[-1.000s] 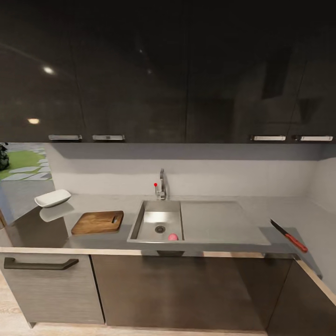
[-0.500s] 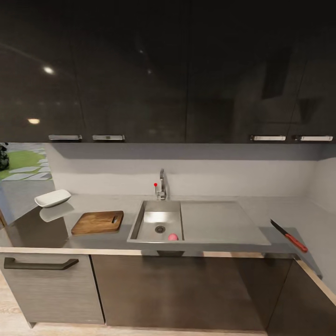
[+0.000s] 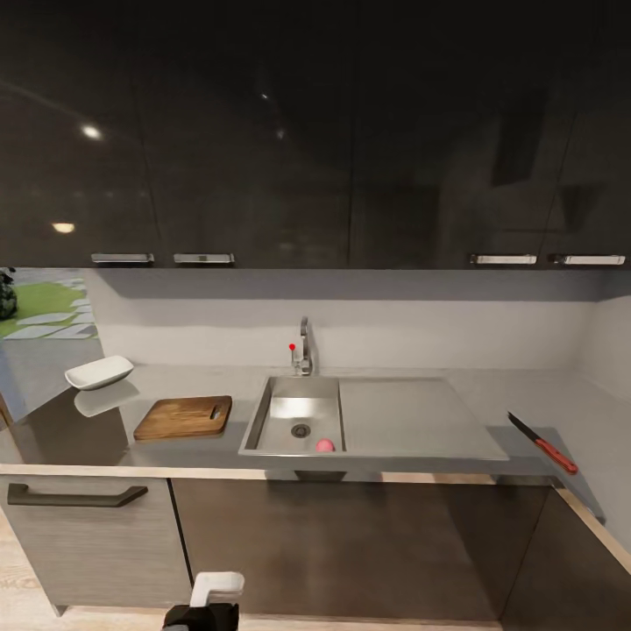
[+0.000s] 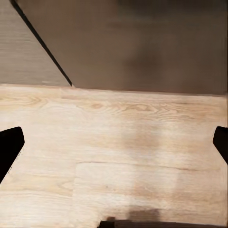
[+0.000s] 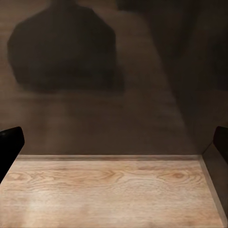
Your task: In the kitchen, take the Vidalia onion out of the sink, dice it on the chopping board with the paring knife, put the diced onion into the bowl on the countertop, then place both the paring knife and the chopping board into the sink.
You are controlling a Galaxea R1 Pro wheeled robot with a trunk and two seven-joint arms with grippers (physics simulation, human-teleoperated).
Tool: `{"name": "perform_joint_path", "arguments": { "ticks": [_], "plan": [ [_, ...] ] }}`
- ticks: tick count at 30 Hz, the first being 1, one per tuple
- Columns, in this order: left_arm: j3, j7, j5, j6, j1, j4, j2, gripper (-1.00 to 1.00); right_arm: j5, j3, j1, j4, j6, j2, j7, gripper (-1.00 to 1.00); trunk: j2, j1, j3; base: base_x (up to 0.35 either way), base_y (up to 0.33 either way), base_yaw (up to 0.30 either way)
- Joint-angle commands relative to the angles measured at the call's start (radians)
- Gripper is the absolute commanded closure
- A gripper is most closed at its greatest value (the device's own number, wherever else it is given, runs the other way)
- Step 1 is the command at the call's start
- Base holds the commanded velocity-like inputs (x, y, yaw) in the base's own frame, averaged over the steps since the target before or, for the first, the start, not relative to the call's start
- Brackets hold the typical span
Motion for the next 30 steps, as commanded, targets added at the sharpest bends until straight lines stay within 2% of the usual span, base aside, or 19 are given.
{"name": "perform_joint_path", "arguments": {
  "ticks": [1,5,10,13,18,19,21,23,24,25,26,27,29,30],
  "plan": [
    [-0.002,0.004,-0.003,0.036,0.0,-0.053,-0.003,-1.0,0.011,-0.002,0.0,0.0,-0.001,0.0,-0.01,-1.0,-0.001,0.0,-0.001,0.0,0.0,0.0],
    [-0.008,0.004,-0.003,0.112,-0.001,-0.17,-0.011,-1.0,0.011,-0.002,0.0,0.001,0.0,0.0,-0.01,-1.0,-0.001,0.0,-0.001,0.0,0.0,0.0],
    [-0.017,0.002,-0.004,0.294,-0.002,-0.331,-0.02,-1.0,0.011,-0.002,0.0,0.001,0.003,0.0,-0.01,-1.0,-0.001,0.0,-0.001,0.0,0.0,0.0],
    [-0.023,0.002,-0.004,0.338,-0.01,-0.361,-0.026,-1.0,0.011,-0.002,0.0,0.001,0.013,0.0,-0.009,-1.0,-0.001,0.0,-0.001,0.0,0.0,0.0],
    [-0.04,0.004,-0.003,0.395,-0.114,-0.38,-0.035,-1.0,0.011,-0.003,0.0,0.001,0.028,-0.003,-0.01,-1.0,-0.001,0.0,-0.001,0.0,0.0,0.0],
    [-0.042,0.004,-0.003,0.417,-0.143,-0.38,-0.037,-1.0,0.011,-0.003,0.0,0.001,0.029,-0.003,-0.01,-1.0,-0.001,0.0,-0.001,0.0,0.0,0.0],
    [-0.046,0.006,0.001,0.449,-0.236,-0.381,-0.042,-1.0,0.011,-0.003,0.0,0.001,0.029,-0.004,-0.009,-1.0,-0.001,0.0,-0.001,0.0,0.0,0.0],
    [-0.058,0.007,0.013,0.464,-0.378,-0.379,-0.047,-1.0,0.01,-0.004,0.0,0.001,0.03,-0.006,-0.01,-1.0,-0.001,0.0,-0.001,0.0,0.0,0.0],
    [-0.061,0.007,0.015,0.465,-0.405,-0.375,-0.048,-1.0,0.01,-0.004,0.0,0.001,0.03,-0.006,-0.01,-1.0,-0.001,0.0,-0.001,0.0,0.0,0.0],
    [-0.068,0.009,0.024,0.468,-0.495,-0.343,-0.05,-1.0,0.01,-0.004,0.0,0.001,0.03,-0.007,-0.009,-1.0,-0.001,0.0,-0.001,0.0,0.0,0.0],
    [-0.07,0.009,0.03,0.469,-0.557,-0.304,-0.051,-1.0,0.01,-0.004,0.0,0.001,0.03,-0.007,-0.009,-1.0,-0.001,0.0,-0.001,0.0,0.0,0.0],
    [-0.071,0.009,0.033,0.469,-0.589,-0.279,-0.052,-1.0,0.01,-0.004,0.0,0.001,0.03,-0.007,-0.009,-1.0,-0.001,0.0,-0.001,0.0,0.0,0.0],
    [-0.073,0.01,0.055,0.469,-0.713,-0.163,-0.053,-1.0,0.009,-0.004,0.0,0.001,0.03,-0.007,-0.009,-1.0,-0.001,0.0,-0.001,0.0,0.0,0.0],
    [-0.074,0.01,0.064,0.469,-0.74,-0.134,-0.053,-1.0,0.009,-0.004,0.0,0.001,0.03,-0.007,-0.009,-1.0,-0.001,0.0,-0.001,0.0,0.0,0.0]
  ]
}}
